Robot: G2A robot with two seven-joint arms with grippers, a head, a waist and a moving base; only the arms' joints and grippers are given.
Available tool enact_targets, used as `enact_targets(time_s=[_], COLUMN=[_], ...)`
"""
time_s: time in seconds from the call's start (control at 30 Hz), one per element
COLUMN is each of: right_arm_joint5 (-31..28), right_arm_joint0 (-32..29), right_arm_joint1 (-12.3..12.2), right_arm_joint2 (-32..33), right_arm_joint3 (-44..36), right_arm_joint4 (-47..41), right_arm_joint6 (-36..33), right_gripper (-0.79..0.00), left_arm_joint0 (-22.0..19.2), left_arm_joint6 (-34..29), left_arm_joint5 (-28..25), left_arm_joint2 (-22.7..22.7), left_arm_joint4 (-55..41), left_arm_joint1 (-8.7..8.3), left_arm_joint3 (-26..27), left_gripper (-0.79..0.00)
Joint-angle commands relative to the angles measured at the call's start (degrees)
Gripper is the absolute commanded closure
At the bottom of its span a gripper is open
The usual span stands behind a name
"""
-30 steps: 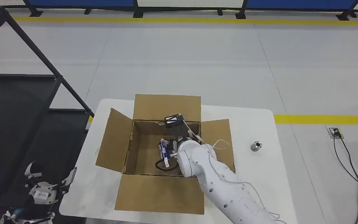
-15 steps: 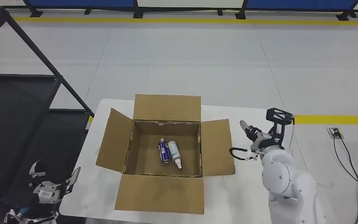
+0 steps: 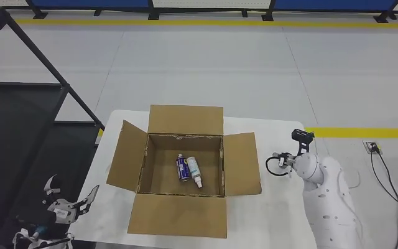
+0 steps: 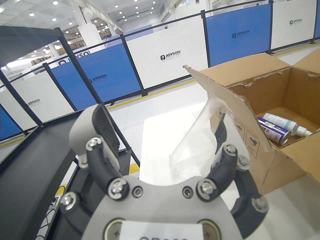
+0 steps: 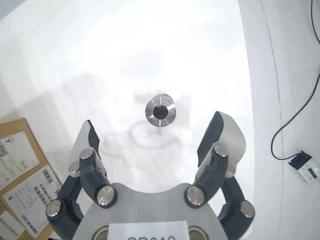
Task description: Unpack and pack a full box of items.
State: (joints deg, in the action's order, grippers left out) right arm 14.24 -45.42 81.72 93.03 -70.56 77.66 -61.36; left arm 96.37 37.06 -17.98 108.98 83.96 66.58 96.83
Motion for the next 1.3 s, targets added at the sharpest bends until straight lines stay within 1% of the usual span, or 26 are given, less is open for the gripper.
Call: enact_targets(time_s=[0.0, 0.1, 0.17, 0.23, 0.27, 0.3, 0.4, 0.47, 0.5, 0.53, 0.57, 0.67, 0.73, 0.77, 0.83, 0.97, 1.03, 1.1, 1.17, 1.27], right_arm_joint5=[0.1, -0.3, -0.4, -0.6, -0.7, -0.5, -0.6, -0.7, -0.7, -0.7, -0.7, 0.1, 0.8, 1.3, 2.3, 5.3, 5.3, 4.4, 2.8, 0.5], right_arm_joint0=[1.1, 2.6, 3.6, 4.6, 5.1, 5.6, 7.0, 7.6, 7.8, 8.0, 8.1, 7.5, 5.9, 4.5, 0.4, -11.4, -16.9, -21.1, -23.4, -23.6], right_arm_joint1=[0.0, -0.2, -0.3, -0.4, -0.4, -0.5, -0.6, -0.7, -0.7, -0.7, -0.8, -0.8, -0.9, -0.9, -0.7, -0.1, 0.3, 0.5, 0.6, 0.8], right_arm_joint2=[-0.2, -0.3, -0.3, -0.4, -0.5, -0.5, -0.6, -0.7, -0.7, -0.8, -0.9, -0.9, -0.7, -0.8, -1.2, -4.0, -7.0, -10.8, -15.3, -22.8], right_arm_joint3=[2.1, 5.1, 7.3, 9.2, 10.3, 11.2, 13.7, 14.7, 15.1, 15.5, 15.6, 13.5, 9.3, 5.9, -3.7, -28.5, -39.0, -45.7, -49.3, -50.2], right_arm_joint4=[-0.2, -0.5, -0.7, -1.1, -1.3, -1.3, -1.8, -2.1, -2.3, -2.4, -2.4, -3.0, -3.3, -3.7, -4.6, -6.6, -7.4, -6.7, -4.9, -0.1], right_arm_joint6=[0.4, 1.0, 1.1, 1.2, 1.1, 1.3, 1.9, 2.2, 2.3, 2.3, 2.4, 3.9, 5.1, 5.9, 7.6, 12.6, 16.0, 19.0, 20.8, 20.3], right_gripper=[-0.785, -0.776, -0.585, -0.422, -0.369, -0.36, -0.2, -0.135, -0.071, -0.046, 0.0, 0.0, 0.0, 0.0, 0.0, 0.0, 0.0, 0.0, 0.0, 0.0], left_arm_joint0=[0.1, 0.1, 0.1, 0.1, 0.0, 0.0, -0.1, -0.2, -0.2, -0.2, -0.2, -0.3, -0.3, -0.3, -0.4, -0.4, -0.4, -0.2, 0.0, 0.3], left_arm_joint6=[-0.1, -0.3, -0.3, -0.3, -0.3, -0.4, -0.3, -0.3, -0.2, -0.2, -0.1, 0.0, 0.0, 0.1, 0.3, 0.6, 0.8, 1.2, 1.6, 2.4], left_arm_joint5=[0.2, 0.4, 0.5, 0.6, 0.6, 0.6, 0.7, 0.7, 0.7, 0.7, 0.6, 0.6, 0.5, 0.5, 0.5, 0.4, 0.4, 0.3, 0.3, 0.1], left_arm_joint2=[-0.1, -0.2, -0.2, -0.2, -0.1, -0.1, 0.0, 0.0, 0.0, 0.0, 0.0, 0.1, 0.2, 0.2, 0.2, 0.2, 0.2, 0.2, 0.3, 0.6], left_arm_joint4=[0.0, 0.0, 0.0, -0.2, -0.2, -0.3, -0.5, -0.5, -0.4, -0.4, -0.5, -0.5, -0.5, -0.5, -0.5, -0.6, -0.7, -1.0, -1.4, -1.9], left_arm_joint1=[0.02, 0.04, 0.04, 0.05, 0.04, 0.04, 0.04, 0.04, 0.04, 0.03, 0.03, 0.01, 0.0, 0.0, -0.01, -0.01, 0.0, 0.02, 0.05, 0.05], left_arm_joint3=[0.1, 0.3, 0.3, 0.3, 0.3, 0.2, 0.1, 0.1, 0.1, 0.1, 0.0, 0.0, -0.1, -0.1, -0.2, -0.3, -0.4, -0.6, -1.0, -1.7], left_gripper=[-0.785, -0.785, -0.785, -0.785, -0.785, -0.785, -0.785, -0.785, -0.785, -0.785, -0.785, -0.785, -0.785, -0.785, -0.785, -0.785, -0.785, -0.785, -0.785, -0.785])
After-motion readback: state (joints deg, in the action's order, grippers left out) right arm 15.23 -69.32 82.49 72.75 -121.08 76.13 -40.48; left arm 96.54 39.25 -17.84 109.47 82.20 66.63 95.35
